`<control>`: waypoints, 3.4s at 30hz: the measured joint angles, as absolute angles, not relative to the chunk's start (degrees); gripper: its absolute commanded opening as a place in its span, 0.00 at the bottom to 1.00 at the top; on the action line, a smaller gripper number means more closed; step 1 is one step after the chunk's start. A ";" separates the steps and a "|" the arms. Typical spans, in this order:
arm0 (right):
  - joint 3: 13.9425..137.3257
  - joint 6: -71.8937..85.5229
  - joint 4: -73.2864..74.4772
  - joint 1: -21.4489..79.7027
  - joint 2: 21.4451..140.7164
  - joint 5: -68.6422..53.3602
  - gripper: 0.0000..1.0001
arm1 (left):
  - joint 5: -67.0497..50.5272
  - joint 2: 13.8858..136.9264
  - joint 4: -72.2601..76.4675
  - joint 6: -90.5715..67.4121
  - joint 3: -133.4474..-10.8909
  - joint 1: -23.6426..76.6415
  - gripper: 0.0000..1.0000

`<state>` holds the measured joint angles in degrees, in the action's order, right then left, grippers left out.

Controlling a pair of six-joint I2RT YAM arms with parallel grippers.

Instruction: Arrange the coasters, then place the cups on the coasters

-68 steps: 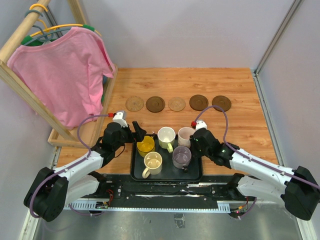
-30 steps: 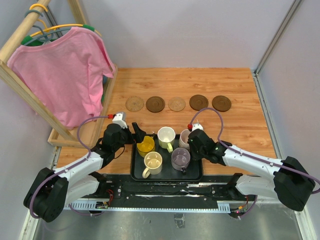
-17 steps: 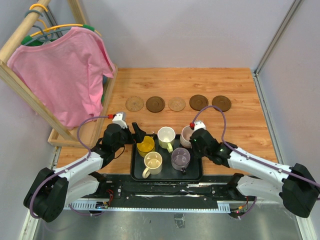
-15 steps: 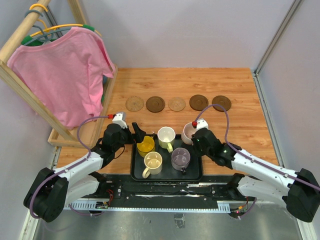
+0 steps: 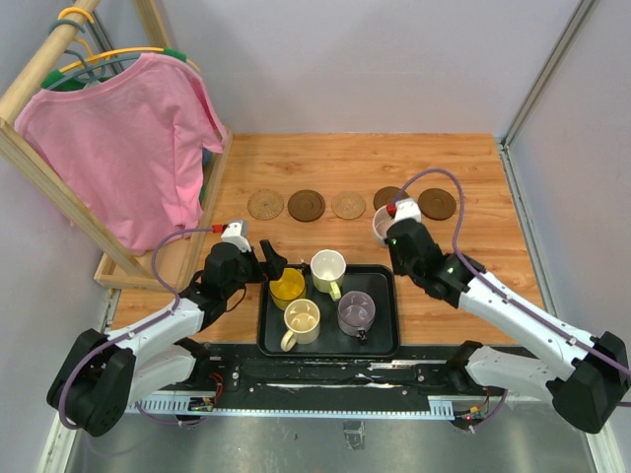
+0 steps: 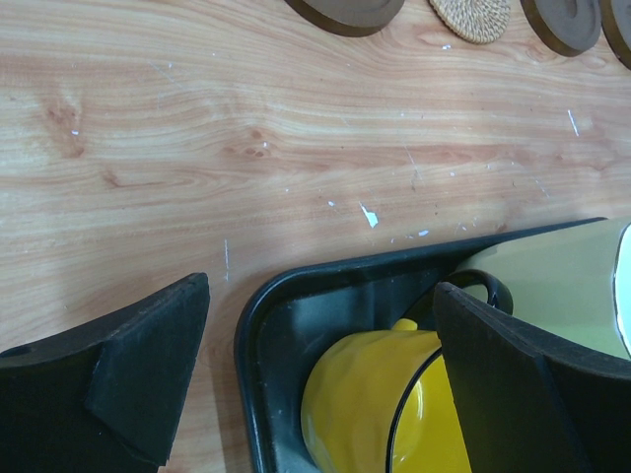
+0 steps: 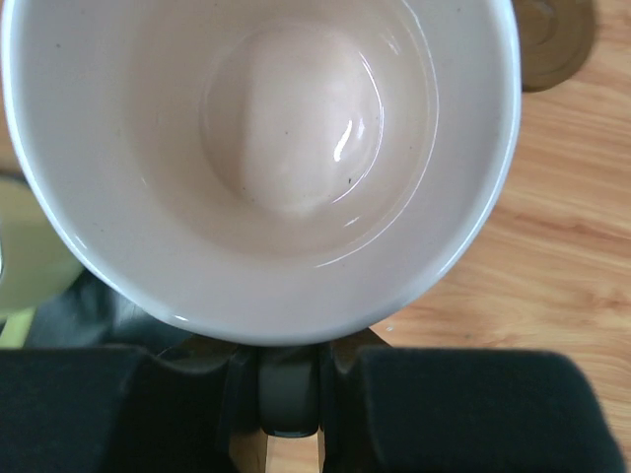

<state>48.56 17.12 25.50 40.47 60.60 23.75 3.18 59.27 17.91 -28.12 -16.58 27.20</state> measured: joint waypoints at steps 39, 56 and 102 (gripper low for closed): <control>74.61 12.84 20.64 1.98 101.73 5.19 0.01 | 5.61 79.33 17.45 -25.52 -38.04 21.12 1.00; 73.34 8.82 17.56 0.34 103.98 0.30 0.01 | 4.97 80.25 17.47 -25.82 -38.04 21.12 1.00; 70.87 8.84 13.54 -1.96 105.78 -0.10 0.51 | 3.92 80.97 17.74 -25.82 -38.02 21.12 1.00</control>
